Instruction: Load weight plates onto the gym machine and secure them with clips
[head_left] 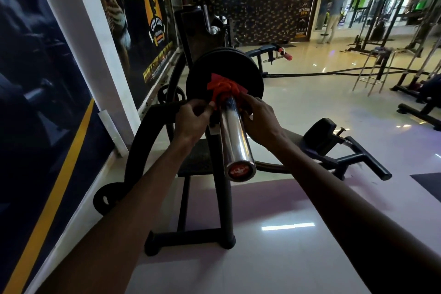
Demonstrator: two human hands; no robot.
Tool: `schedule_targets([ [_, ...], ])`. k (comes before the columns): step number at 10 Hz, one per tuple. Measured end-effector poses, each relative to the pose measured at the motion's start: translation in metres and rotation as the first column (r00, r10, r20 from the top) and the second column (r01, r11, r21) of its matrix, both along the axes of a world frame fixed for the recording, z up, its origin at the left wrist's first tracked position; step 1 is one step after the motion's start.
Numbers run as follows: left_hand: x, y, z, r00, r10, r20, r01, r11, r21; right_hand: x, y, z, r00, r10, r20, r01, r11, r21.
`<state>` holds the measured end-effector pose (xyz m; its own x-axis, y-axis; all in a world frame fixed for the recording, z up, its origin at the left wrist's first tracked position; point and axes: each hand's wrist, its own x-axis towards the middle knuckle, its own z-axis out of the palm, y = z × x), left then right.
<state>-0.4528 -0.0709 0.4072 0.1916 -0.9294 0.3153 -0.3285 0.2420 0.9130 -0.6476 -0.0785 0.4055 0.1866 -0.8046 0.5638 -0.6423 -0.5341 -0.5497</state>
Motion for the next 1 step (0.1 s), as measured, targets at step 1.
schedule_targets([
  [1,0.0041,0.0149,-0.0178,0.993,0.015,0.114,-0.009,0.998,-0.055,0.0005,0.0147,-0.0199,0.999,0.002,0.043,-0.003,0.999,0.043],
])
